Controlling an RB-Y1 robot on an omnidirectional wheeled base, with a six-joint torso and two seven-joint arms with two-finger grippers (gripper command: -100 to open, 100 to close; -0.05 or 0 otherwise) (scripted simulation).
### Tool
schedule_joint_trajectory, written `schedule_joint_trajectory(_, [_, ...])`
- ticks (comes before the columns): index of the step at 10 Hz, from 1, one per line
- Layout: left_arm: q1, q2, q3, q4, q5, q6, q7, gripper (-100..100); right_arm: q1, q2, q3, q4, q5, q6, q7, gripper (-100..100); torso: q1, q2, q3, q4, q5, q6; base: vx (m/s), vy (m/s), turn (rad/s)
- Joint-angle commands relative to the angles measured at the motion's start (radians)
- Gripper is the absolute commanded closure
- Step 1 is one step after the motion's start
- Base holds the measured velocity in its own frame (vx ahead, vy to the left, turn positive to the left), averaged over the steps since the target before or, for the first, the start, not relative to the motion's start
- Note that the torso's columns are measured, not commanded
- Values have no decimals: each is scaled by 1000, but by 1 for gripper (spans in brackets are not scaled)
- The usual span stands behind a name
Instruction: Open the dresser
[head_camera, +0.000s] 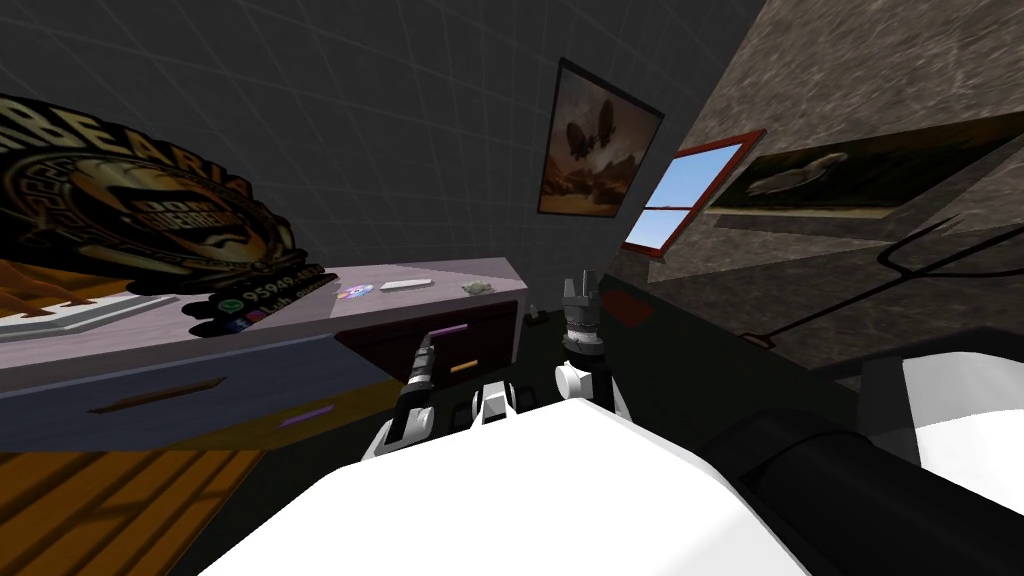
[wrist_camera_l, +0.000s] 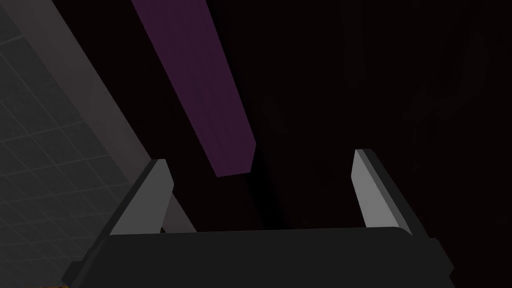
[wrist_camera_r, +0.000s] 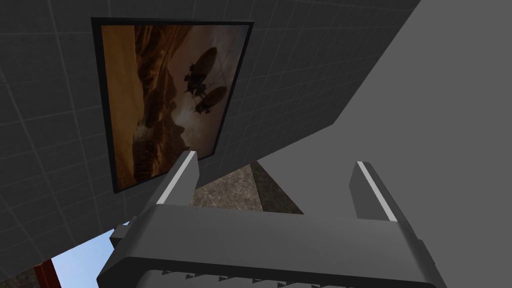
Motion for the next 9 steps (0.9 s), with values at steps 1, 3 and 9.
schedule_joint_trajectory(1, [-3,1,1,-13,1,14,0,-100,0,0,0,0,0,0,0,0,1,-3,-1,0,0,0,44,9,-3])
schedule_joint_trajectory(3, [2,2,-3,-28,0,23,2,100,0,0,0,0,0,0,0,0,0,-1,0,0,0,0,-34,-4,10])
schedule_joint_trajectory(9, [23,4,-17,-60,-3,36,5,100,0,0,0,0,0,0,0,0,3,-11,-6,-3,1,0,-162,-25,16])
